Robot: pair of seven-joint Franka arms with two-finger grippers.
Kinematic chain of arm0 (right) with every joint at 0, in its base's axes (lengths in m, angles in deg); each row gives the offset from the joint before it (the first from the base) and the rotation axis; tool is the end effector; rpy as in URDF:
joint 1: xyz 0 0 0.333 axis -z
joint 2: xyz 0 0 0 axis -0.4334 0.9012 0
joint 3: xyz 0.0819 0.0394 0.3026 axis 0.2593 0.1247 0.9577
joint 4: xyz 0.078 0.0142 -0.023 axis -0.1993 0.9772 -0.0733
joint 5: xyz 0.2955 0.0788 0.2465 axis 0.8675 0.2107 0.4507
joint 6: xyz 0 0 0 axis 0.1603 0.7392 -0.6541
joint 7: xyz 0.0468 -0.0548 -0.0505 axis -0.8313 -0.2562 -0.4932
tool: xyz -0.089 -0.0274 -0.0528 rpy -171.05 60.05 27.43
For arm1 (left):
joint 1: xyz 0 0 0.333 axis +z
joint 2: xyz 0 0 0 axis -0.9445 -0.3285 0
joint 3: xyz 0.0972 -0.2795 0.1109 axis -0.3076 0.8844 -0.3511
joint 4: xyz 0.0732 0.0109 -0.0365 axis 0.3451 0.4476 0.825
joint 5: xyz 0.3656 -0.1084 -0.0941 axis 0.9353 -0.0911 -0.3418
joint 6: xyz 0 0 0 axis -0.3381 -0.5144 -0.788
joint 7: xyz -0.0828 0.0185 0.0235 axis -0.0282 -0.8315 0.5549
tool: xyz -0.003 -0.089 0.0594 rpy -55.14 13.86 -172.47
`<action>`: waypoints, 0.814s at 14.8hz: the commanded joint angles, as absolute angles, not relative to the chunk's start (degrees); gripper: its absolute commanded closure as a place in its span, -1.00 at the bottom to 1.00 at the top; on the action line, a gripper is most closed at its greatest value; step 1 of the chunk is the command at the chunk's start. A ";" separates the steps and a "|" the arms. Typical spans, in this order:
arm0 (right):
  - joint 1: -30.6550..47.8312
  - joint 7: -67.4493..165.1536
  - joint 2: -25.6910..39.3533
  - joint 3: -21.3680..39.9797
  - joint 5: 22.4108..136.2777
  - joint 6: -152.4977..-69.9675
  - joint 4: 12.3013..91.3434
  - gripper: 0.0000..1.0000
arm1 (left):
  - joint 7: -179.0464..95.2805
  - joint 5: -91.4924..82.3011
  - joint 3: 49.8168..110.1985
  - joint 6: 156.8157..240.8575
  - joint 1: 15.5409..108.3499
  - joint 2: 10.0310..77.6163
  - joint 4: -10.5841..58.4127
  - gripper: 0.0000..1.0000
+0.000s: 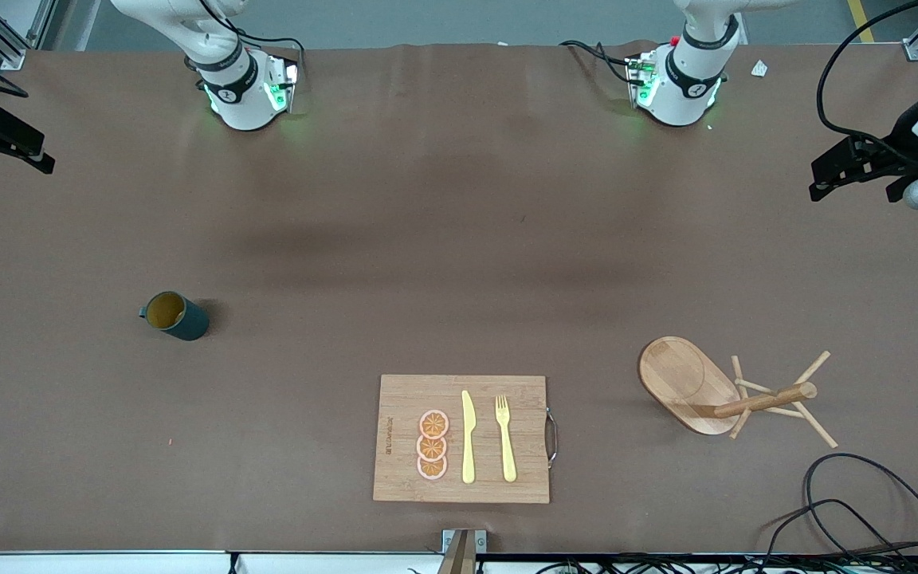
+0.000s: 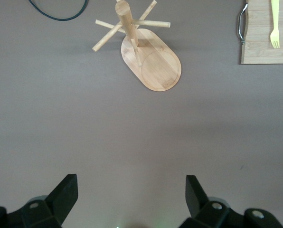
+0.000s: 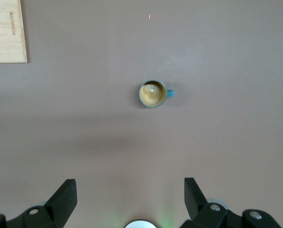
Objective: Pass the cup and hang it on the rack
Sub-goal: 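Reach the right gripper toward the teal mug's handle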
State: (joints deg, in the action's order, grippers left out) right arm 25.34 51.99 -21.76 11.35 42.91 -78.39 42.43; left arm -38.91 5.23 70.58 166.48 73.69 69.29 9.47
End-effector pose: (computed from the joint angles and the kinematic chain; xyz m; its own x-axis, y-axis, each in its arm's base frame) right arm 0.5123 -0.0279 0.6652 0.9993 -0.0189 -0.0313 -0.0194 -0.9997 -0.0149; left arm 0.5432 -0.0546 0.6548 0.9991 -0.0415 -0.0114 -0.0417 -0.9990 -0.0149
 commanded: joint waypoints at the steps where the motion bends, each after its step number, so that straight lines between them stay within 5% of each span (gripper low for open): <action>1: 26.91 51.60 -17.80 11.77 42.84 -80.67 41.75 -1.00 | -38.34 8.77 71.00 165.78 73.46 69.35 8.40 -1.00; 12: 27.00 46.59 -6.44 11.42 42.32 -92.98 46.04 -1.00 | -38.33 5.10 70.82 166.22 73.81 69.18 8.14 -1.00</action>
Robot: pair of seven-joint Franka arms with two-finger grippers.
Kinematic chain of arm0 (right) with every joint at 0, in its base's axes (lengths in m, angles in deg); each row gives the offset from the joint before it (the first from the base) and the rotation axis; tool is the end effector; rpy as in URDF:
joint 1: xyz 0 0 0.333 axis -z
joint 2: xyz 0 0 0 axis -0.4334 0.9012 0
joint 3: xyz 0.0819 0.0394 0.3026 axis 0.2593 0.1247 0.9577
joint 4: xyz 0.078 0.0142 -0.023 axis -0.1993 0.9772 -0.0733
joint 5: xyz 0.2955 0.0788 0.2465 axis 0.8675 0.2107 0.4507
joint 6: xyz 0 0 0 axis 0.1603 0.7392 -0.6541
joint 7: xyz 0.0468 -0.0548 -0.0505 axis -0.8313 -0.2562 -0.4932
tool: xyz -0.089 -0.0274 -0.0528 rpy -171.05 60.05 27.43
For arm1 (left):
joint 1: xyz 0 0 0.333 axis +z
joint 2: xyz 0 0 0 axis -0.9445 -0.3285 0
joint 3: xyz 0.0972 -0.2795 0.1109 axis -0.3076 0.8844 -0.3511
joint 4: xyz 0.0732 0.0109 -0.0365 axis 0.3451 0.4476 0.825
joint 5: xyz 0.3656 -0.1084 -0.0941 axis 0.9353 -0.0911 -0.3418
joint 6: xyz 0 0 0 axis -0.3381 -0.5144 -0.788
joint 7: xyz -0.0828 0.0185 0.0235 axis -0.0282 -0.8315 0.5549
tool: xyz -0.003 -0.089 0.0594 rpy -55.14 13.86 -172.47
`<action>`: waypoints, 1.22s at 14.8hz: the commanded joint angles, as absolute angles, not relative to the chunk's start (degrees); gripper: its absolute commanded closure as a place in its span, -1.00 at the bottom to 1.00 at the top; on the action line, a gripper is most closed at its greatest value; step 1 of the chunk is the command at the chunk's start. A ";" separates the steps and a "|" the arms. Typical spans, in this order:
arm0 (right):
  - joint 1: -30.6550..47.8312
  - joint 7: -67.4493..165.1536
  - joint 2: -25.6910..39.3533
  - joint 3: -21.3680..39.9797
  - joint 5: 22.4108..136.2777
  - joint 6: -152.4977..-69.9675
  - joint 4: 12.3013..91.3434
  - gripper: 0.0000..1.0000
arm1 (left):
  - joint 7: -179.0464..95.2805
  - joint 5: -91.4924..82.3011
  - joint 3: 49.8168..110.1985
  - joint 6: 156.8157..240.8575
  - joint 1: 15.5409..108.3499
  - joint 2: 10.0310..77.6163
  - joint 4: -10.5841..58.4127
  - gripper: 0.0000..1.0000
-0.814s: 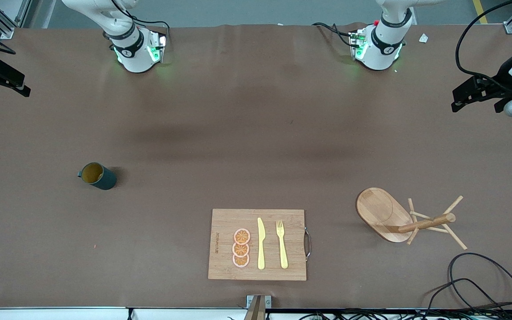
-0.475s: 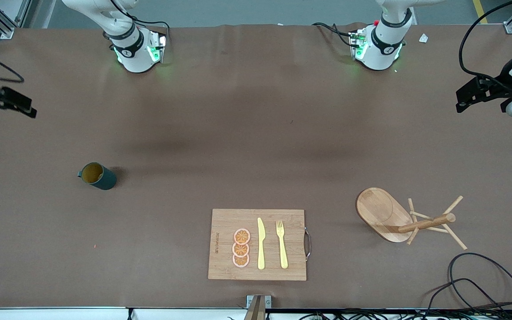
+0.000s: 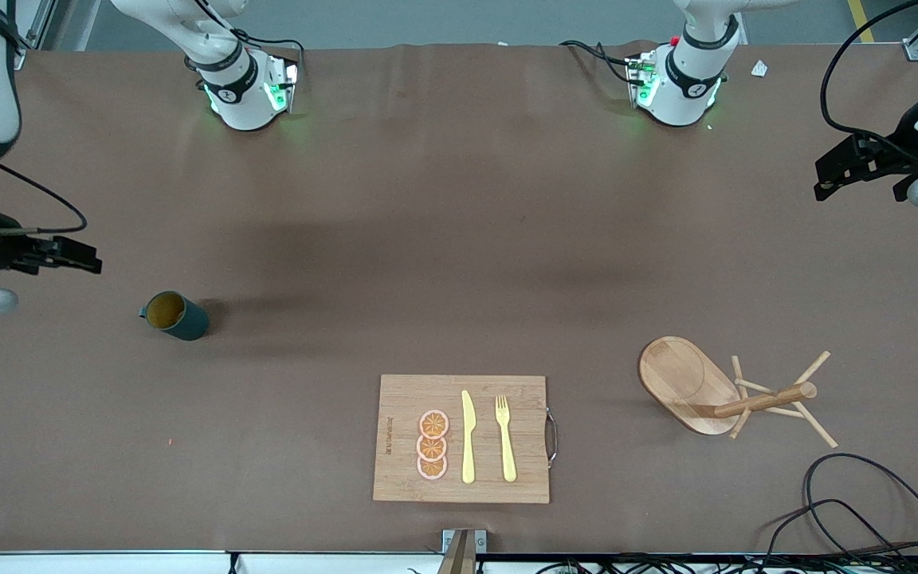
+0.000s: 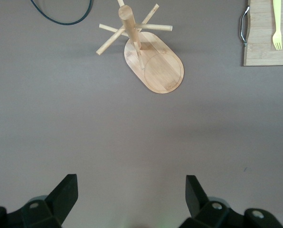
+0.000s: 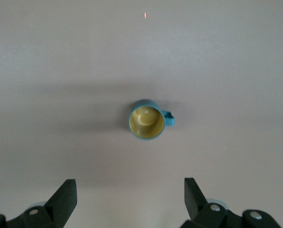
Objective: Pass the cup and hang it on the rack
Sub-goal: 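Reach the right gripper toward the teal mug's handle, then close the right gripper on the teal mug's handle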
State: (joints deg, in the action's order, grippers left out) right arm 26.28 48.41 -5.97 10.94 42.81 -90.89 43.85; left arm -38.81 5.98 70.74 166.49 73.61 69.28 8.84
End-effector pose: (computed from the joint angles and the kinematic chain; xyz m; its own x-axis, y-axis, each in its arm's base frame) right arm 0.6065 -0.0430 0.5159 0.9934 0.0181 -0.1132 0.0176 -0.9998 -0.0052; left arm 0.5431 -0.0554 0.6598 0.9989 -0.0462 0.0003 -0.0462 -0.9986 -0.0271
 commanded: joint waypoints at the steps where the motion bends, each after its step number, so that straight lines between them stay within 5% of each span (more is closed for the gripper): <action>1: 27.00 45.89 -6.00 11.42 42.41 -94.47 47.27 -1.00 | -38.33 5.10 70.82 166.31 73.81 69.18 8.14 -1.00; 18: 31.75 2.48 4.28 11.59 43.55 -121.90 62.75 -1.00 | -38.33 5.01 70.65 167.37 73.98 69.18 8.23 -1.00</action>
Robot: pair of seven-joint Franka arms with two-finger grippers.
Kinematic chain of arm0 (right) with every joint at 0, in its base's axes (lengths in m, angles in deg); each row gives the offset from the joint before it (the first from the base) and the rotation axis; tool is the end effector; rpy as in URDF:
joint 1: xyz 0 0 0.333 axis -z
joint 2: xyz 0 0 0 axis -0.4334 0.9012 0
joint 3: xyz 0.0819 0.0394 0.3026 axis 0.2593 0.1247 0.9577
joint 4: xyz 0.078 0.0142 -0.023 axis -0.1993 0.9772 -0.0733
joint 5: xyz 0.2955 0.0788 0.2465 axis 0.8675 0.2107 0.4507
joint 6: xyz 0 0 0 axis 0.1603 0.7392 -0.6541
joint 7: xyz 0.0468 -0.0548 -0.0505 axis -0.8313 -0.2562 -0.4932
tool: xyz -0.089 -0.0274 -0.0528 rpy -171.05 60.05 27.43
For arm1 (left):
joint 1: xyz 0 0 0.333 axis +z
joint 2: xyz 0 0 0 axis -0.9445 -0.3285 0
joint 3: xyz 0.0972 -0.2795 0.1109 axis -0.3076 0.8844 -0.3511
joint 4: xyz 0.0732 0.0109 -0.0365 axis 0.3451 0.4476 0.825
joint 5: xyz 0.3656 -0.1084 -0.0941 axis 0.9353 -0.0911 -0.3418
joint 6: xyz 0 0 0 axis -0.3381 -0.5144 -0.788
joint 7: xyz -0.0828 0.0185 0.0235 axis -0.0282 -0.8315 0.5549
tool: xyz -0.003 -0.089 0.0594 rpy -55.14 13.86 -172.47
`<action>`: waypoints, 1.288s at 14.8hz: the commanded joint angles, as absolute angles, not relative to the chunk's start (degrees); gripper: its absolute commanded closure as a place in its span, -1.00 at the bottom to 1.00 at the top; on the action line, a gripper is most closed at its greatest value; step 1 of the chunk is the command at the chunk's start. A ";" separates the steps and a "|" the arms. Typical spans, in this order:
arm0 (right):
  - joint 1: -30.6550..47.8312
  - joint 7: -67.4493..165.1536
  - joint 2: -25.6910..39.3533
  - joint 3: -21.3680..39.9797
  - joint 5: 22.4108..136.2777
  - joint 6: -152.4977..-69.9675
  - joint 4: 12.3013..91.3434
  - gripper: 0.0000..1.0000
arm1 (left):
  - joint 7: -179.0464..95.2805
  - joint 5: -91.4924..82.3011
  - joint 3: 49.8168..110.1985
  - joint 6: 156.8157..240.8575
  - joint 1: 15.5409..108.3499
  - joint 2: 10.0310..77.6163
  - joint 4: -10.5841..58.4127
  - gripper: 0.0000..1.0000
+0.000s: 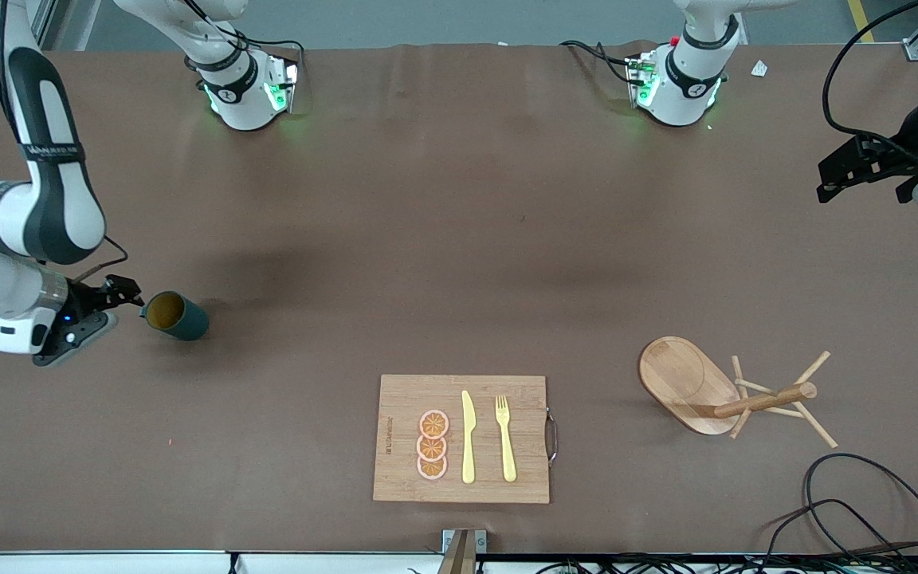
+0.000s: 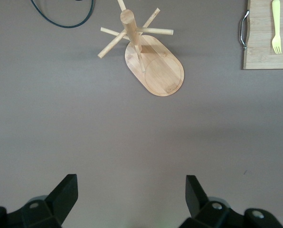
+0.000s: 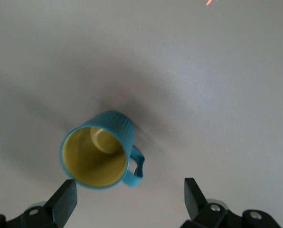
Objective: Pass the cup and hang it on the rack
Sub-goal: 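Close the right gripper on the teal mug's handle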
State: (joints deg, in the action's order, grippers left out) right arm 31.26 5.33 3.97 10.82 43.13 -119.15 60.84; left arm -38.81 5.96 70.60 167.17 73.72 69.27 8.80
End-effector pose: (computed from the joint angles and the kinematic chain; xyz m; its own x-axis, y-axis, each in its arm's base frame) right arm 0.6108 -0.0995 0.3110 0.7761 0.6267 -0.0701 0.6241 -0.7792 -0.0575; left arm 0.5447 -0.0532 0.6611 0.9990 -0.0422 0.0127 -0.0419 -0.9988 -0.0260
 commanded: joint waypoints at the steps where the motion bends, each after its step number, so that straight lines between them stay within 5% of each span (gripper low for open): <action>1: 31.75 1.86 5.07 11.68 43.55 -122.35 62.75 -1.00 | -38.33 5.01 70.65 167.37 73.98 69.18 8.23 -1.00; 11: 31.58 0.36 8.85 11.85 43.73 -127.17 64.24 -0.92 | -38.33 4.84 70.56 168.07 73.98 69.18 8.14 -1.00; 13: 31.58 0.36 8.86 11.85 43.73 -128.76 65.39 -0.47 | -38.33 4.84 70.47 168.07 74.07 69.27 8.05 -1.00; 16: 31.49 0.45 8.86 11.85 43.82 -128.68 65.39 0.80 | -38.33 4.92 70.38 168.07 74.07 69.36 8.05 -1.00; 19: 31.66 0.45 8.77 11.85 43.90 -128.59 65.39 0.99 | -38.33 4.92 70.38 167.98 73.98 69.62 8.23 -1.00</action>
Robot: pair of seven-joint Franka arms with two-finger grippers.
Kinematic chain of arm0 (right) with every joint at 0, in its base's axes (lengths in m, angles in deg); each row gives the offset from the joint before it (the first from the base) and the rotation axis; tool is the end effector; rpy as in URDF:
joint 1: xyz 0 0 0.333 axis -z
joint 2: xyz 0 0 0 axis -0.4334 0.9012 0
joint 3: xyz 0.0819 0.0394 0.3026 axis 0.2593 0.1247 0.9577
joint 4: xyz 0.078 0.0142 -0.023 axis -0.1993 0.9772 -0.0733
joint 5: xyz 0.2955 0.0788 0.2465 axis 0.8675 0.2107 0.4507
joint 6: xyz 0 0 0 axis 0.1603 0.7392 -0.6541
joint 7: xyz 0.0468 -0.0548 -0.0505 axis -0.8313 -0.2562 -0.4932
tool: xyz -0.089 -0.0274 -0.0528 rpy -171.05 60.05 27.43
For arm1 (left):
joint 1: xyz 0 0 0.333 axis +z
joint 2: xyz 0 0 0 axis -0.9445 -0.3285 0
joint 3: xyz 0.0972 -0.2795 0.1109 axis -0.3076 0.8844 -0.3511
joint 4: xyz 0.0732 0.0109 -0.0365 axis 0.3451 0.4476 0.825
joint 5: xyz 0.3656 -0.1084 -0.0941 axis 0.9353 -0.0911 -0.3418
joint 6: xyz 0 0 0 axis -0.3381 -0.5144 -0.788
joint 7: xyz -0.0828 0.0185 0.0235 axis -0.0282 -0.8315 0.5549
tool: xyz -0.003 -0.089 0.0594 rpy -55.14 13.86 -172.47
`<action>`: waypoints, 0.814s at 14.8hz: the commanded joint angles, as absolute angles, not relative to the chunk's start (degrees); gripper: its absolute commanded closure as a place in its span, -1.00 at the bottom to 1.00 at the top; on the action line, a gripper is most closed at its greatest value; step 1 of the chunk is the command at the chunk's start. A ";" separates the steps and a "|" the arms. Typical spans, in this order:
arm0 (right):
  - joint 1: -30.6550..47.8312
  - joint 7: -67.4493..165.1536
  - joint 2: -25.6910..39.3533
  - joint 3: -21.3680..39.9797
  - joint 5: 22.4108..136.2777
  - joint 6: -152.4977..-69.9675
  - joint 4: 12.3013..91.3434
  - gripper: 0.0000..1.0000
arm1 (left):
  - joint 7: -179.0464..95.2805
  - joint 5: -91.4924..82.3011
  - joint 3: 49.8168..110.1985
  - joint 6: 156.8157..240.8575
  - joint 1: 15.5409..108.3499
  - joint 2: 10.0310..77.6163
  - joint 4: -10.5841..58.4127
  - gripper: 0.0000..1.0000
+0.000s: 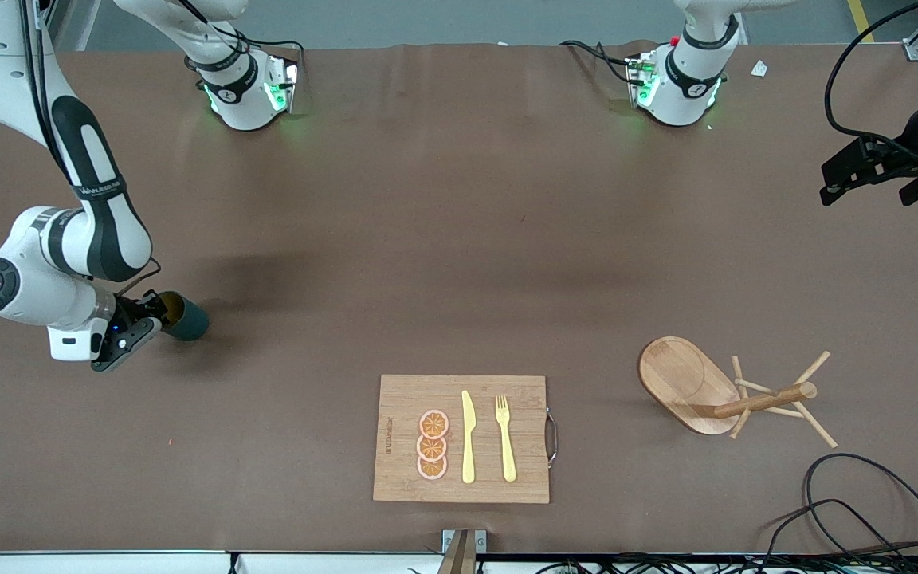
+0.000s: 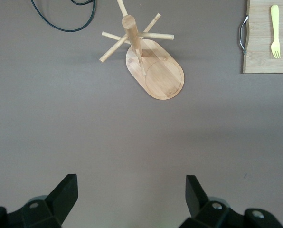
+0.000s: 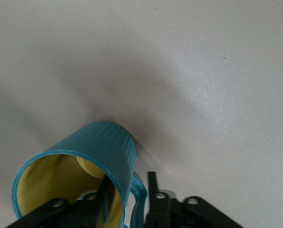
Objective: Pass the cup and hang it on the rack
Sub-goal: 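Close the right gripper on the teal mug's handle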
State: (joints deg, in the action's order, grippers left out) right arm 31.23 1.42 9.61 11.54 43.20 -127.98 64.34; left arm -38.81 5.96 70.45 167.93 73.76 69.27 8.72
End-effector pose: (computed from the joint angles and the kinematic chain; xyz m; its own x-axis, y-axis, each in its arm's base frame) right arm 0.6044 -0.0916 0.2369 0.7231 0.6871 -0.0703 0.6840 -0.7265 -0.0658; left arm 0.5462 -0.0516 0.6630 0.9989 -0.0392 0.0273 -0.0385 -0.9989 -0.0252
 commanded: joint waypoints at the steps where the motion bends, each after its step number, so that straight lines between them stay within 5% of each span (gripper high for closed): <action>1: 31.75 0.45 8.77 11.85 43.90 -128.50 65.39 0.99 | -38.33 4.92 70.38 167.98 73.98 69.62 8.23 -1.00; 12: 22.54 30.81 1.75 12.03 43.90 -111.11 60.11 1.00 | -38.33 4.92 70.30 167.81 74.07 69.97 8.14 -1.00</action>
